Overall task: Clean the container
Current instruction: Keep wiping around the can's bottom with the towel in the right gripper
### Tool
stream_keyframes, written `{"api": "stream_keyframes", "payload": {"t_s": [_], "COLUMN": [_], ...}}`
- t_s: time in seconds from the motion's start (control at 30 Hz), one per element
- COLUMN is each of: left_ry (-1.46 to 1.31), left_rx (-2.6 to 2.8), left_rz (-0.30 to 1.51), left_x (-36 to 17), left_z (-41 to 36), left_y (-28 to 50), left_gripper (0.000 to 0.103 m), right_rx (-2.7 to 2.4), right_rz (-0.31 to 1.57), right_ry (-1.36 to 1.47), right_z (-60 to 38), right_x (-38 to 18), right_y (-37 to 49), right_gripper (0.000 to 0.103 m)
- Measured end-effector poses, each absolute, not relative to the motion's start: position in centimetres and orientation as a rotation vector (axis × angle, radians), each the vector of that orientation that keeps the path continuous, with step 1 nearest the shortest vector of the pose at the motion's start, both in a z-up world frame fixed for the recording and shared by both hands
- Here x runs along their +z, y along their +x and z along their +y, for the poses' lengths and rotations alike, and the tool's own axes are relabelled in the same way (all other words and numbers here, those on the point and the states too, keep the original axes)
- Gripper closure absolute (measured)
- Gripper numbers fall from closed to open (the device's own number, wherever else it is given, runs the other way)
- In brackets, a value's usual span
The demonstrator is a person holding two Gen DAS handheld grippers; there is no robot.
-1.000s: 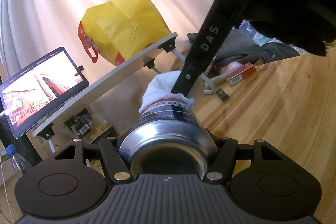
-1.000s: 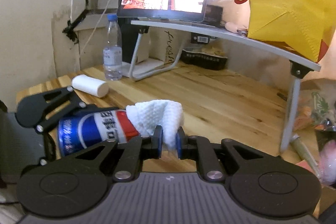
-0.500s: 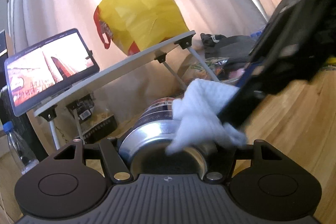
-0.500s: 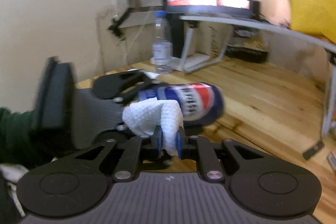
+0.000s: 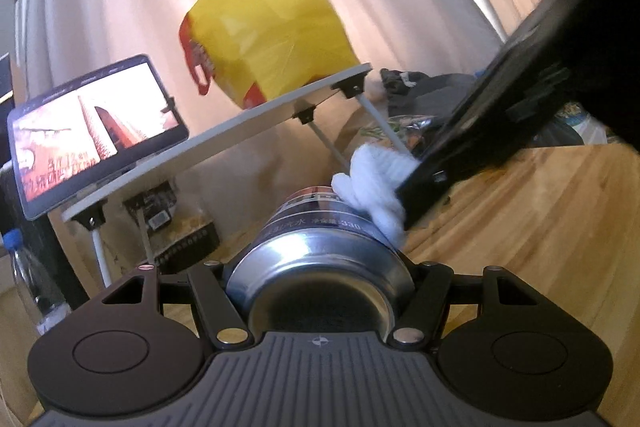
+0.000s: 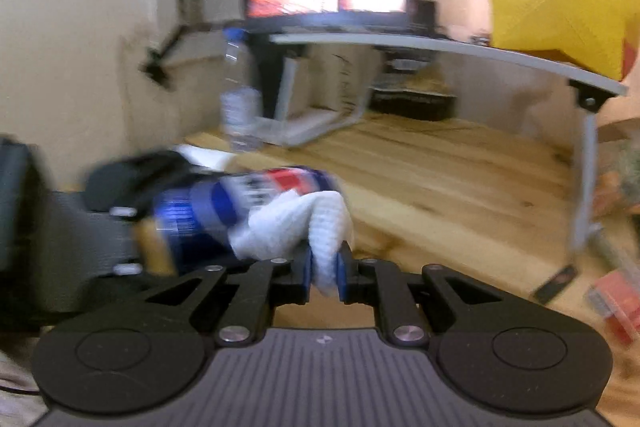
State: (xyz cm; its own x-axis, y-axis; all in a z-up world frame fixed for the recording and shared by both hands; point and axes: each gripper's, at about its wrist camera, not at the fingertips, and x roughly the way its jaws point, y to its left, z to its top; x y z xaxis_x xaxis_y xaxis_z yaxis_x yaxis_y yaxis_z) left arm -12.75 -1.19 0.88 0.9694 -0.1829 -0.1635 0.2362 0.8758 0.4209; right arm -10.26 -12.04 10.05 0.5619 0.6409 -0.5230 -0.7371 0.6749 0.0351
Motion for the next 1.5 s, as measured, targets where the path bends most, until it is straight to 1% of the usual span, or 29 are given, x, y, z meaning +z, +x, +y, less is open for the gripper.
{"api": "stream_keyframes", "payload": {"t_s": [0.2,0.37,0.47,0.67,0.87,1.07,1.27,1.4,1.5], "left_ry": [0.433,0.480,0.506,0.520,0.505,0.516,0.595,0.608,0.618], "left_rx": [-0.223,-0.230,-0.234,-0.239,-0.231,-0.226,-0.237,-0.238,-0.240], "left_rz": [0.128,0.114,0.101,0.091,0.100,0.091,0.060,0.047,0.038], "left_x": [1.0,0.7,0.6,0.5,0.6,0.4,-0.3,-0.4,-0.4], "left_z": [-0.8,-1.5,-1.9,-2.1,-2.0,-2.1,-3.2,-3.4,-3.5], "left_y": [-12.5,-12.9,-13.0,-13.2,-13.0,-13.2,-13.8,-14.0,-14.1], "left_gripper": [0.036,0.036,0.036,0.036,0.036,0.036,0.036,0.036,0.036], "right_rx": [0.919,0.826,0.748,0.695,0.865,0.980,0.787,0.825,0.880], "right_rz": [0.523,0.558,0.539,0.495,0.501,0.513,0.443,0.491,0.504], "right_ry": [-0.224,-0.204,-0.238,-0.193,-0.123,-0.137,-0.200,-0.065,-0.038], "right_z": [-10.7,-11.6,-11.9,-12.3,-11.4,-10.7,-10.7,-11.5,-11.1], "right_x": [11.2,10.5,10.2,11.0,12.2,12.8,12.6,12.4,12.3], "right_y": [-13.9,-11.1,-9.5,-7.5,-10.0,-12.2,-8.4,-6.1,-6.9], "right_gripper": [0.086,0.086,0.087,0.087,0.086,0.087,0.087,0.087,0.085]}}
